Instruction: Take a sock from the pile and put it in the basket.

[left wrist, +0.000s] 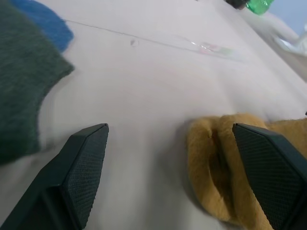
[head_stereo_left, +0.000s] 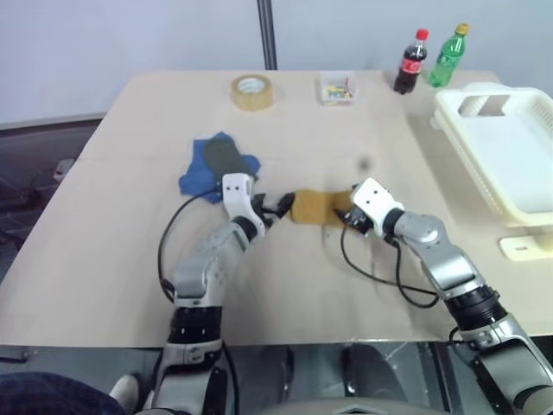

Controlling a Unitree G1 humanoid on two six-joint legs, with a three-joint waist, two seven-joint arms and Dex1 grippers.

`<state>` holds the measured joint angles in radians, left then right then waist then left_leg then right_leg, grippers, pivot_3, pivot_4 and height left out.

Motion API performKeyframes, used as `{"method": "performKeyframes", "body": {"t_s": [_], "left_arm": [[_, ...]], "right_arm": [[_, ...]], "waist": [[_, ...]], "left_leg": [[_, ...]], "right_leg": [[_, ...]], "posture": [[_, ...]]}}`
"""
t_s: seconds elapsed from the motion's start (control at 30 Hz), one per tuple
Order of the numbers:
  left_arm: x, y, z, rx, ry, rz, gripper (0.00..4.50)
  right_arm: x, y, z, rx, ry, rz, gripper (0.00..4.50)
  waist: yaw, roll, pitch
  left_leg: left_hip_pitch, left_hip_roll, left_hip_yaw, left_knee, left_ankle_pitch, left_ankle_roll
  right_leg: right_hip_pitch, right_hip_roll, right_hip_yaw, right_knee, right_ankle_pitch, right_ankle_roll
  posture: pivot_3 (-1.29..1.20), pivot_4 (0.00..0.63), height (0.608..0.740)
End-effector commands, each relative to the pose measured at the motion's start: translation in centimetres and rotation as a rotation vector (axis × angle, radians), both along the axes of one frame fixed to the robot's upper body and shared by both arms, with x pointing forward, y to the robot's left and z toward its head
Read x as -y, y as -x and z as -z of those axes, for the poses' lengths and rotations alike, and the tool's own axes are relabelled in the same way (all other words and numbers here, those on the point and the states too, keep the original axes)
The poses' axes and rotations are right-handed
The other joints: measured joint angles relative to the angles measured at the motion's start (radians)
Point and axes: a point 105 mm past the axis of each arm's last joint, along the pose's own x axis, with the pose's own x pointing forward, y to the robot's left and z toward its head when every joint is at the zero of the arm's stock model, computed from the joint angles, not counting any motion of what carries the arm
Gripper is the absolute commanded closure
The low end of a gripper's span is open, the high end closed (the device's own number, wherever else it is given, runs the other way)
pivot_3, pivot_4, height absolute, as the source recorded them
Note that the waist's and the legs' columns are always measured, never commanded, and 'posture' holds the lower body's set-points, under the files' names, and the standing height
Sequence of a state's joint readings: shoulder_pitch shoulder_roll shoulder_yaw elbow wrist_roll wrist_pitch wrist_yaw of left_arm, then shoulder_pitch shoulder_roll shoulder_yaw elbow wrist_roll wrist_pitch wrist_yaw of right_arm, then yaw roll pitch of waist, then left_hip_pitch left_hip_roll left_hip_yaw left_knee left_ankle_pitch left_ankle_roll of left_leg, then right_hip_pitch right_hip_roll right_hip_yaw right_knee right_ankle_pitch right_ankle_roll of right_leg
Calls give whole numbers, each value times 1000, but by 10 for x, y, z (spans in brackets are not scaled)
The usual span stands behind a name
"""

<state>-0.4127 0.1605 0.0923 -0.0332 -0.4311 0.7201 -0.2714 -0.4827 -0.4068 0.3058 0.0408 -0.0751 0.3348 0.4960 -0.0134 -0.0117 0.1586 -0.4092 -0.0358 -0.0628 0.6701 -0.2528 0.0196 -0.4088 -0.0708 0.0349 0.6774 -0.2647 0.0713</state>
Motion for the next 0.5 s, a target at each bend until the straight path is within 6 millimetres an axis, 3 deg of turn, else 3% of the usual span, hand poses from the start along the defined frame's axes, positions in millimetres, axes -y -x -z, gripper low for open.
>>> {"method": "performKeyframes", "body": {"t_s": [0.03,0.13,0.37,0.5], "left_arm": [[27,12,19,-129,66,194,68],[33,16,22,-215,142,293,68],[28,12,36,-384,264,357,68],[35,17,23,-394,405,464,68]], "right_arm": [[0,0,7,-18,10,11,943],[-2,-1,7,-14,10,7,943],[-5,-2,6,-8,15,2,943],[-7,-1,7,-10,11,-1,943]], "waist": [[1,0,0],[0,0,0],[1,2,-4],[0,3,-5]], "left_leg": [[2,0,0,0,0,0],[15,0,-2,-2,-3,4],[15,0,-5,-2,-2,4],[19,-1,-7,-2,-2,4]], "right_leg": [[2,0,0,-1,0,0],[17,0,-3,-6,0,0],[18,0,-6,-7,0,0],[23,-1,-8,-9,0,0]], "posture": [[0,150,738],[0,150,738],[0,150,738],[0,150,738]]}}
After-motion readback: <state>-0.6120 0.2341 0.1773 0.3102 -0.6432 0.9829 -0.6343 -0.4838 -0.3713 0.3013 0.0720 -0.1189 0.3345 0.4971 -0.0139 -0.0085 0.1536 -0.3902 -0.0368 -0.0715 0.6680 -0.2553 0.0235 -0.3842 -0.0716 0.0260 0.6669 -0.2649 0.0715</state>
